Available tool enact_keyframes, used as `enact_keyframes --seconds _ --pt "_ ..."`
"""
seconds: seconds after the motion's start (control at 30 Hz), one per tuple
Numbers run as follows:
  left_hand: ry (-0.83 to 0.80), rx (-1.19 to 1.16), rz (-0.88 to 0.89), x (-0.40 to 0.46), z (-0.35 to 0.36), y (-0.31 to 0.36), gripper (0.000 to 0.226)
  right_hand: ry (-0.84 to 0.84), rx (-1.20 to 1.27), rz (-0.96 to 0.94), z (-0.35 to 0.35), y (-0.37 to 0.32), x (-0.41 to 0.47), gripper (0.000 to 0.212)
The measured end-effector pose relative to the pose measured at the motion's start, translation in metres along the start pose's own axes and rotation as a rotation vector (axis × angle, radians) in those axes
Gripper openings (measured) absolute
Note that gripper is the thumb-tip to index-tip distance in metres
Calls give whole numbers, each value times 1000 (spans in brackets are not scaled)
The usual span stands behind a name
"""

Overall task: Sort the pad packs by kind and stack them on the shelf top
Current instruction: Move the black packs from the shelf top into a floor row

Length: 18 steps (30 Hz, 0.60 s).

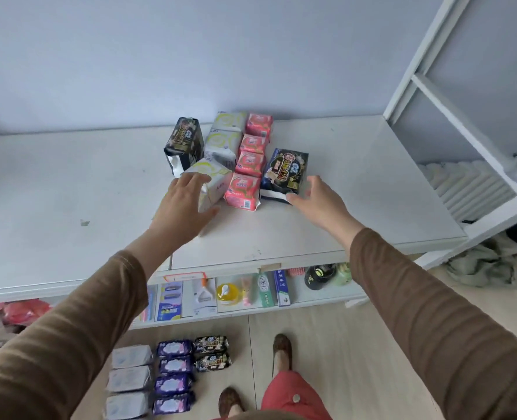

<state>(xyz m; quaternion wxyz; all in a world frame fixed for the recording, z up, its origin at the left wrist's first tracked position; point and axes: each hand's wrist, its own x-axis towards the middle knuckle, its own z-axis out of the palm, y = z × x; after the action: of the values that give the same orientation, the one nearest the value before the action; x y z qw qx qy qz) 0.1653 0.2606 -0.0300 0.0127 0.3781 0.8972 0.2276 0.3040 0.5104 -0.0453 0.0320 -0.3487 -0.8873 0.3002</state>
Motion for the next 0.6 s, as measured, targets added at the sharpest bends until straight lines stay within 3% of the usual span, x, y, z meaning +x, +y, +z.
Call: enact_keyframes --seconds 0.1,0.23,0.37,0.5,0.6 --pt "45 4 -47 32 8 -15 59 -49 17 74 11 3 42 72" --pt "113 50 -183 79 16 -39 69 -90 131 182 30 5 88 106" --pt "209 18 -389 123 22 -64 86 -105 118 169 37 15 132 100" --pt "166 -11 -581 156 33 -83 105 -179 248 183 25 20 167 102" --pt "131 -4 -653 167 43 -96 97 -209 374 213 21 23 181 104"
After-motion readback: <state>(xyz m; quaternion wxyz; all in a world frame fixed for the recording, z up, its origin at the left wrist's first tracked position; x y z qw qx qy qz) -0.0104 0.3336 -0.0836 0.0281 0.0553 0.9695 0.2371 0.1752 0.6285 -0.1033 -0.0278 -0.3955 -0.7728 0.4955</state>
